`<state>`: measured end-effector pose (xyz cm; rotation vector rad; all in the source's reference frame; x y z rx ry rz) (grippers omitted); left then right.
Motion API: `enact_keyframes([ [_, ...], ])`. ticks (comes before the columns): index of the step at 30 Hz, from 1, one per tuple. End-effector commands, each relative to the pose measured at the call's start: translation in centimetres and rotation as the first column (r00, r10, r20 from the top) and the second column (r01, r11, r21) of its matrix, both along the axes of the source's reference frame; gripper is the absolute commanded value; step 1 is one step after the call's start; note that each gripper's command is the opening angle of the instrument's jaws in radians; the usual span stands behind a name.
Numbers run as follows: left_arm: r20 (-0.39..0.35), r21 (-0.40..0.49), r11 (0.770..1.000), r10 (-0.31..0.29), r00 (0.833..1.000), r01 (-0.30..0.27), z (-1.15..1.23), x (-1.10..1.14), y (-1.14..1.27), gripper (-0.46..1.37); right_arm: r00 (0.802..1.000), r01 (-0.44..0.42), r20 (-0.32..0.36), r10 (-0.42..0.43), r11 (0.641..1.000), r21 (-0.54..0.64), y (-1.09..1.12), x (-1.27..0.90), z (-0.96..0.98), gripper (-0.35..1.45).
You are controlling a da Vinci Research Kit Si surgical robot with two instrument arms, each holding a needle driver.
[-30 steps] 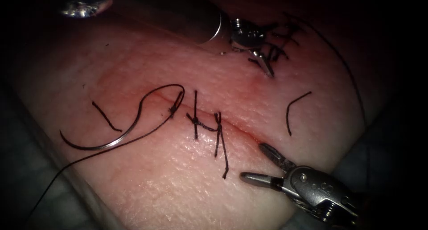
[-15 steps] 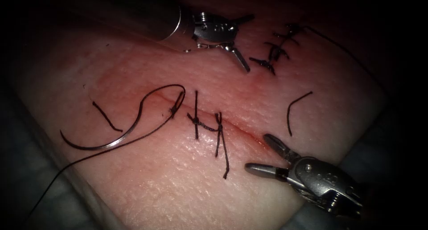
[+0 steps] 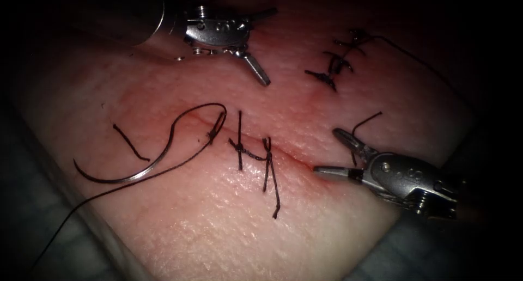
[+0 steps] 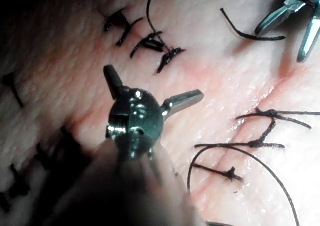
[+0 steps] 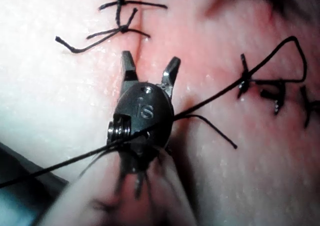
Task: Wound Closure
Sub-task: Pick up the remaining suture end with the left
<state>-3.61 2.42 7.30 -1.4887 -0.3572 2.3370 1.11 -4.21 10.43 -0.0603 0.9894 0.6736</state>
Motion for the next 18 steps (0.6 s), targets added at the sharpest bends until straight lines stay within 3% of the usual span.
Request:
enact_keyframes([
  [1,-0.008,0.001,1.000,0.000,1.000,0.000,-0.04,0.05,-0.04,1.07,1.000,0.012,-0.004,-0.012,1.000,-0.005,0.03,0.00,0.03,1.30],
  [11,-0.029,0.010,1.000,-0.001,1.000,0.002,-0.49,0.31,-0.46,0.99,0.996,0.078,-0.028,-0.080,0.995,-0.060,0.19,0.01,0.17,1.24],
  [16,-0.044,0.007,1.000,-0.008,0.999,0.009,-0.73,0.31,-0.68,0.88,0.994,0.100,-0.035,-0.103,0.992,-0.080,0.24,0.02,0.20,1.22],
  [18,-0.050,-0.033,0.999,0.006,0.999,-0.007,-0.84,0.27,-0.76,0.88,0.993,0.108,-0.040,-0.112,0.991,-0.083,0.27,0.03,0.22,1.19],
])
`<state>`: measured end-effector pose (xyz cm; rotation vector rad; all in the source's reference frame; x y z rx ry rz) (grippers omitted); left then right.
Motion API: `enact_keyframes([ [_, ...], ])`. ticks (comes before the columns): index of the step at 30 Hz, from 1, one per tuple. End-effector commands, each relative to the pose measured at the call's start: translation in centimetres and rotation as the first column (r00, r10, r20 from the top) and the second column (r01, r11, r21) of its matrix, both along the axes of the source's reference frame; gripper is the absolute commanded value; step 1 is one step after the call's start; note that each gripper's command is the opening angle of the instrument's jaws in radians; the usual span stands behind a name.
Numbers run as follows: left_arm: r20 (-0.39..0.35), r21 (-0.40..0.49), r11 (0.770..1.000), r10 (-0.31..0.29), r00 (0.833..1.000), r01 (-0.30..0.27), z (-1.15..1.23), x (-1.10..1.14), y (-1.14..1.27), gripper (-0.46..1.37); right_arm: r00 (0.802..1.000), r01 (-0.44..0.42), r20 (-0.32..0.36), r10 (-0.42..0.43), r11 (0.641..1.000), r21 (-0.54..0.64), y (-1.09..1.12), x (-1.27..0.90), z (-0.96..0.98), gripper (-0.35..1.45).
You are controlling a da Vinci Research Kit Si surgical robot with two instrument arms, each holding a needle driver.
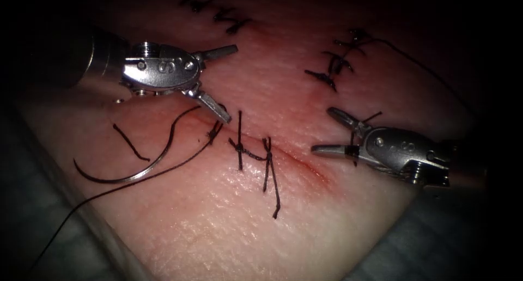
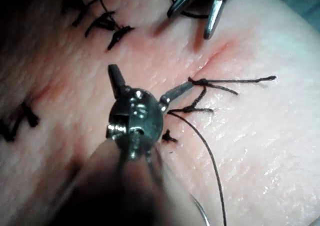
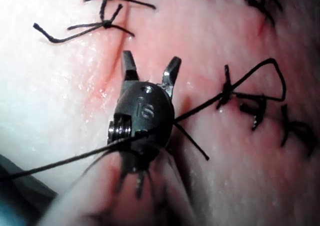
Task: Wound Closure
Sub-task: Pick up the remaining suture end with the left
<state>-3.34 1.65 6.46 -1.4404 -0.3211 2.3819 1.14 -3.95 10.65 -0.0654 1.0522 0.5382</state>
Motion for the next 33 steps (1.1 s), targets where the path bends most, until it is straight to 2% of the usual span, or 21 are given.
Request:
enact_keyframes([
  [1,-0.004,-0.021,1.000,0.008,1.000,-0.008,-0.05,-0.01,-0.03,0.86,1.000,0.009,-0.001,-0.009,1.000,-0.001,0.02,0.00,0.01,1.19],
  [10,-0.020,-0.151,0.986,0.068,0.998,-0.070,-0.53,-0.11,-0.43,0.82,0.999,0.030,-0.015,-0.030,0.999,-0.011,0.02,0.01,0.01,1.18],
  [14,-0.019,-0.184,0.979,0.083,0.996,-0.085,-0.61,-0.13,-0.60,0.82,0.999,0.032,-0.014,-0.032,0.999,-0.010,0.02,0.01,0.01,1.18],
  [20,-0.043,-0.226,0.966,0.118,0.992,-0.124,-0.55,-0.19,-0.84,0.83,0.999,0.035,-0.013,-0.036,0.999,-0.013,0.04,0.01,0.01,1.18],
  [24,-0.067,-0.247,0.957,0.138,0.988,-0.150,-0.42,-0.30,-1.06,0.84,0.999,0.036,-0.013,-0.036,0.999,-0.013,0.04,0.01,0.01,1.16],
  [33,-0.037,-0.287,0.941,0.178,0.983,-0.181,-0.18,-0.55,-1.37,0.79,0.999,0.036,-0.014,-0.036,0.999,-0.014,0.03,0.01,0.01,1.15],
])
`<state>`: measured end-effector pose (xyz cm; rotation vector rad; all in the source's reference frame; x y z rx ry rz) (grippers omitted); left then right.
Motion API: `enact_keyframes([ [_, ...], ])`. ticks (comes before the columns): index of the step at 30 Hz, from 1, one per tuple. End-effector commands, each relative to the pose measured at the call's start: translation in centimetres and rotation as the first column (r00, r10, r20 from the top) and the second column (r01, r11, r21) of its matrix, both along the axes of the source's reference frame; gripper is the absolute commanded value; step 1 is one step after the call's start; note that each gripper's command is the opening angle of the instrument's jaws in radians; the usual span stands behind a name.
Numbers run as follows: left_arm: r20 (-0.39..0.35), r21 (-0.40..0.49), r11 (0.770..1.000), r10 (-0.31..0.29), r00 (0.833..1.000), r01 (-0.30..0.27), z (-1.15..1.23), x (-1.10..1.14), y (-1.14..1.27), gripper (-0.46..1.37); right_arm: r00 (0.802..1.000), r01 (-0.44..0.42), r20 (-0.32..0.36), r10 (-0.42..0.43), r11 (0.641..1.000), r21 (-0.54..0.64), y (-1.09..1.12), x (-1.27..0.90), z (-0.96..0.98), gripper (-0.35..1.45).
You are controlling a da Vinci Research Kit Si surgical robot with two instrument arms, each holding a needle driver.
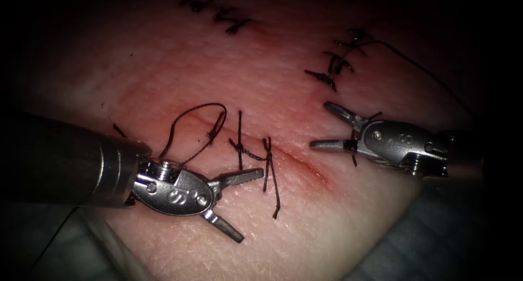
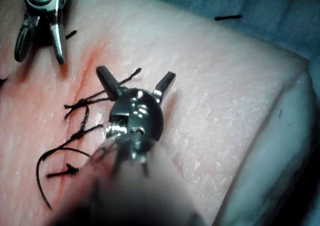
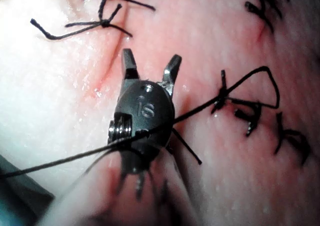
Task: Wound Closure
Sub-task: Pick up the remaining suture end with the left
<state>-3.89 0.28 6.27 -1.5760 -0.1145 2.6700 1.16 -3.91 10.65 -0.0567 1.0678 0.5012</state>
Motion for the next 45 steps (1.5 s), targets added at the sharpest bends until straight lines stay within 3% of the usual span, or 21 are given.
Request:
enact_keyframes([
  [1,0.007,-0.014,1.000,0.008,1.000,-0.008,0.02,-0.04,-0.01,0.78,1.000,0.002,-0.001,-0.002,1.000,0.001,0.00,0.00,0.00,1.15],
  [7,0.011,-0.025,1.000,0.012,1.000,-0.012,0.09,-0.17,0.01,0.78,1.000,0.003,-0.002,-0.003,1.000,0.000,-0.02,0.00,-0.01,1.15],
  [17,0.016,-0.029,0.999,0.034,0.999,-0.033,0.46,-0.24,-0.08,0.82,1.000,0.006,-0.004,-0.006,1.000,-0.005,-0.08,0.01,0.00,1.15],
  [30,0.028,-0.038,0.998,0.050,0.998,-0.049,0.68,-0.44,-0.16,0.68,1.000,0.007,-0.005,-0.007,1.000,-0.005,-0.09,0.01,-0.02,1.13],
  [32,0.032,-0.040,0.998,0.054,0.998,-0.053,0.69,-0.45,-0.17,0.60,1.000,0.007,-0.005,-0.007,1.000,-0.005,-0.09,0.00,-0.02,1.13],
  [34,0.034,-0.040,0.998,0.057,0.998,-0.055,0.69,-0.44,-0.17,0.39,1.000,0.007,-0.006,-0.007,1.000,-0.005,-0.10,0.00,-0.02,1.13],
  [35,0.034,-0.040,0.998,0.057,0.998,-0.056,0.70,-0.43,-0.16,0.22,1.000,0.007,-0.006,-0.007,1.000,-0.005,-0.10,0.00,-0.02,1.13],
  [37,0.037,-0.034,0.998,0.057,0.998,-0.055,0.70,-0.42,-0.14,-0.35,1.000,0.007,-0.006,-0.007,1.000,-0.005,-0.10,0.00,-0.02,1.12],
  [45,0.055,-0.003,0.998,0.059,0.997,-0.059,0.68,-0.39,0.00,-0.35,1.000,0.007,-0.005,-0.007,1.000,-0.005,-0.10,0.00,-0.02,1.11],
])
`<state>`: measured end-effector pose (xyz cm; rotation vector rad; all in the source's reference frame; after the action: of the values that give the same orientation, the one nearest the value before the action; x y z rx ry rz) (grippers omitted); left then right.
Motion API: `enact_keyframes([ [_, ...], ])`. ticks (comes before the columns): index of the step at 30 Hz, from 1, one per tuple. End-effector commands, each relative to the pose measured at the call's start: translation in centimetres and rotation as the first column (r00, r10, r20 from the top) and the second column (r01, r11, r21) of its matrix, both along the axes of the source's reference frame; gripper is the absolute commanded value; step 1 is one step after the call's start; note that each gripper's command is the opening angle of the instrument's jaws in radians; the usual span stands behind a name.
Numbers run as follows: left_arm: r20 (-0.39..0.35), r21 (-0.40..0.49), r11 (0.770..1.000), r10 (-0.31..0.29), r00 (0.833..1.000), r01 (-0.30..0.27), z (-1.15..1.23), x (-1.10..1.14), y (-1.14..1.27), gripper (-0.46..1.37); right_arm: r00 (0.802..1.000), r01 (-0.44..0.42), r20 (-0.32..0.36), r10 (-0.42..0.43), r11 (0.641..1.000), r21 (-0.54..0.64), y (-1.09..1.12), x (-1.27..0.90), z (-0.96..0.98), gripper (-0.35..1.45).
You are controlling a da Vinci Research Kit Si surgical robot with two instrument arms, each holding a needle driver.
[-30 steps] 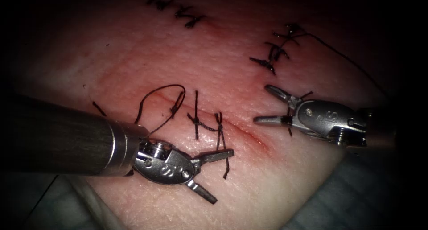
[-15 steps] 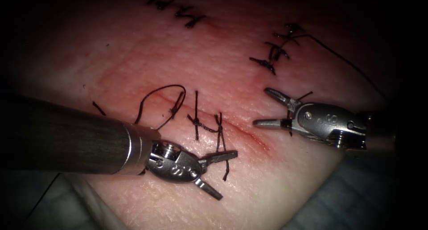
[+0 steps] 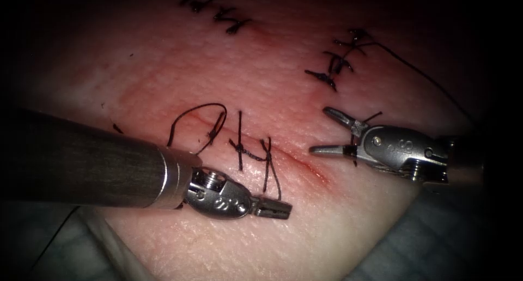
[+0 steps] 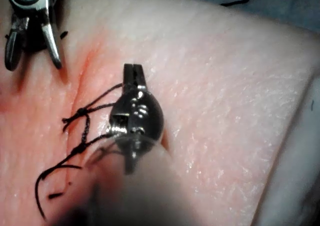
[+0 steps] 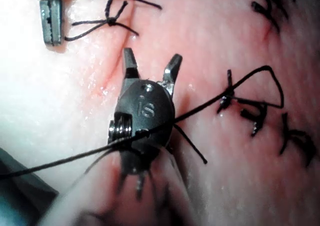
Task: Wound Closure
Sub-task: Pick up the remaining suture end with the left
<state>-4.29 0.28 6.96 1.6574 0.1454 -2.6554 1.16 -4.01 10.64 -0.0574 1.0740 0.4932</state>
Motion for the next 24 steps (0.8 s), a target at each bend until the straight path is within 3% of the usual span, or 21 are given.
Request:
enact_keyframes([
  [1,0.006,0.012,1.000,0.012,1.000,-0.012,0.00,0.00,0.00,-0.35,1.000,0.001,0.000,-0.001,1.000,0.001,0.00,0.00,0.00,1.11],
  [24,0.029,0.017,0.999,0.047,0.998,-0.047,-0.05,-0.03,-0.04,-0.35,1.000,-0.003,0.002,0.003,1.000,0.001,0.01,0.05,0.01,1.10],
])
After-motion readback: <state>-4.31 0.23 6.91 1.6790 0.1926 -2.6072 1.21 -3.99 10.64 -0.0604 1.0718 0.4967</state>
